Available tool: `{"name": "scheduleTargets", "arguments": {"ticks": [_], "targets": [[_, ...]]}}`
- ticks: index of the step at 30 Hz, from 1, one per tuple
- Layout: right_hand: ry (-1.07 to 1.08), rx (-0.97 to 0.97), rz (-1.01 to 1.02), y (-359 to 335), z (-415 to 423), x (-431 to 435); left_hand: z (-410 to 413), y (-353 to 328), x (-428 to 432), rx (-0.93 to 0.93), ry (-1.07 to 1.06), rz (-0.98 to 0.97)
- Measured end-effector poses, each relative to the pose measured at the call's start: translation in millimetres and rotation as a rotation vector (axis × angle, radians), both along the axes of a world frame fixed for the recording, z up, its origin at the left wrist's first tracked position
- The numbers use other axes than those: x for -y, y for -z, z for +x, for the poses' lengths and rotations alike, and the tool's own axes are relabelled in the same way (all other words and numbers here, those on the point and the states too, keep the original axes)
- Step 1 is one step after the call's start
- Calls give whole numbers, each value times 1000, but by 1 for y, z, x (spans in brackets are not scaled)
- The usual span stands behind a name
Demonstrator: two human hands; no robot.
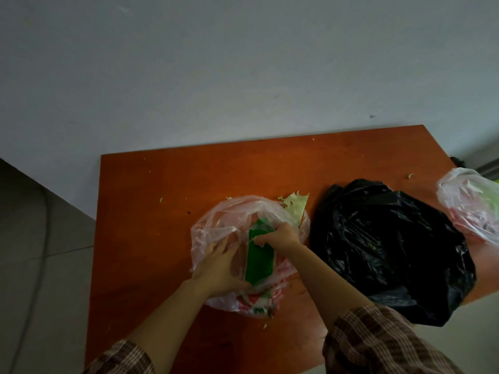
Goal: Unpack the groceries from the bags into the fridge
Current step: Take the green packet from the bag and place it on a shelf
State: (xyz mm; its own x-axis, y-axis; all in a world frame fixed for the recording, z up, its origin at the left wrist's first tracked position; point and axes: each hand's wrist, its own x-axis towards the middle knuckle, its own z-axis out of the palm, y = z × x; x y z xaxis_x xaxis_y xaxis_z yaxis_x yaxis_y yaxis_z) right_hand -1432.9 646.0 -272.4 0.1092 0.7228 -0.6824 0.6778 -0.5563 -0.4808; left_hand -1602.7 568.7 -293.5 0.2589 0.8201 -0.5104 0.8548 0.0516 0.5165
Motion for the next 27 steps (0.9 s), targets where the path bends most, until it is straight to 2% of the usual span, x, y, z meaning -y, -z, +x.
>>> {"name": "scheduleTargets", "arguments": {"ticks": [6, 13, 18, 23, 27], "targets": [[77, -278, 21, -22, 1, 8, -6, -1, -2, 78, -3, -35], [170, -282, 24, -28, 0, 7, -9, -6, -1, 115, 15, -72], [143, -272, -32, -37, 4, 7, -9, -11, -1, 70, 76, -72], [13, -180, 168, -63, 14, 2, -7, -13, -1, 52, 89, -135], [87, -308, 310, -90, 22, 11, -3, -13, 3, 67, 76, -106]]}}
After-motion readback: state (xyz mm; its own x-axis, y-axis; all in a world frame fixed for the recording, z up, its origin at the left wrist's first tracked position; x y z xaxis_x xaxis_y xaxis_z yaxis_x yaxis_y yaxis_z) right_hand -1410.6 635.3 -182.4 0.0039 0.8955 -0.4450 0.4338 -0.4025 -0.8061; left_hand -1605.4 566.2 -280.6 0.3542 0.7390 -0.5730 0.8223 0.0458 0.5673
